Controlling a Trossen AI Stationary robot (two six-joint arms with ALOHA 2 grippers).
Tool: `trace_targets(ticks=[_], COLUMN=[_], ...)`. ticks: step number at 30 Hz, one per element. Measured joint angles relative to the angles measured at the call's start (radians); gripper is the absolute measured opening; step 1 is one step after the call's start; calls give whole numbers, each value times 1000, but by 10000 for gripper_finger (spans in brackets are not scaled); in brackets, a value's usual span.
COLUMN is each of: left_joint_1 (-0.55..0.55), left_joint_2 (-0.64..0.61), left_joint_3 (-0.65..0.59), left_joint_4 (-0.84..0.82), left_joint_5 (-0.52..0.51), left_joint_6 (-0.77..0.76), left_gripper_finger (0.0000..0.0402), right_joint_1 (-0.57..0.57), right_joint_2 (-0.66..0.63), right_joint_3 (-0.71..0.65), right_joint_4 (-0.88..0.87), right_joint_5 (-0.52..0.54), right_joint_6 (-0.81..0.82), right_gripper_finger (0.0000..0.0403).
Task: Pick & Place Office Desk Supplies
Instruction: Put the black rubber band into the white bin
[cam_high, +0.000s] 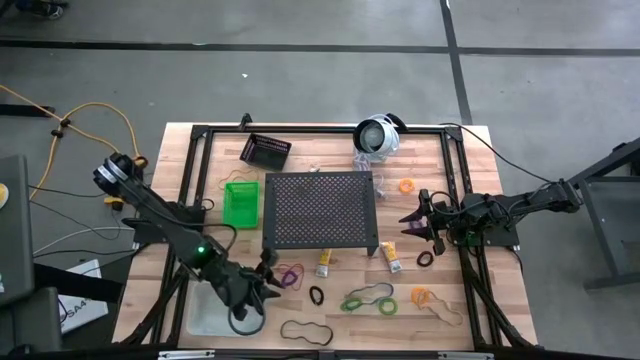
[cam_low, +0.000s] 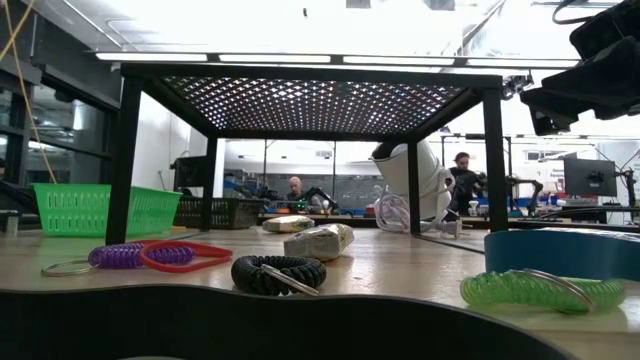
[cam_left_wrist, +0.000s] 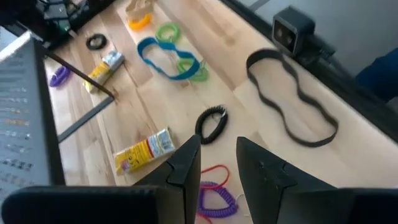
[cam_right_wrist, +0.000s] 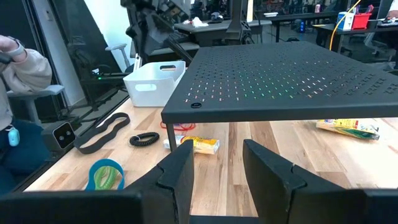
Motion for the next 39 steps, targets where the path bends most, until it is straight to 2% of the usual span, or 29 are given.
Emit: trace_targets(ticks=[5,9,13,27,32,39], left_joint_1=[21,49,75,96,96,102], left_joint_2=[65,119,169,418,496,541], left_joint_3=[0,17,95,465,535,541], left_joint_4=[3,13,-44,-483,-515,-511], left_joint_5=[4,45,86,93,93,98], left_joint_6=[3,1,5,16,40,28], left_gripper_finger=[97,97,97,97,97,97], right_joint_1=[0,0,0,0,0,0], right_joint_2=[0,0,0,0,0,0], right_joint_3=[0,0,0,0,0,0], right_joint_4=[0,0,0,0,2,4], right_joint_5=[0,0,0,0,-1,0], right_joint_6=[0,0,0,0,0,0], right_gripper_finger=[126,126,126,126,126,126])
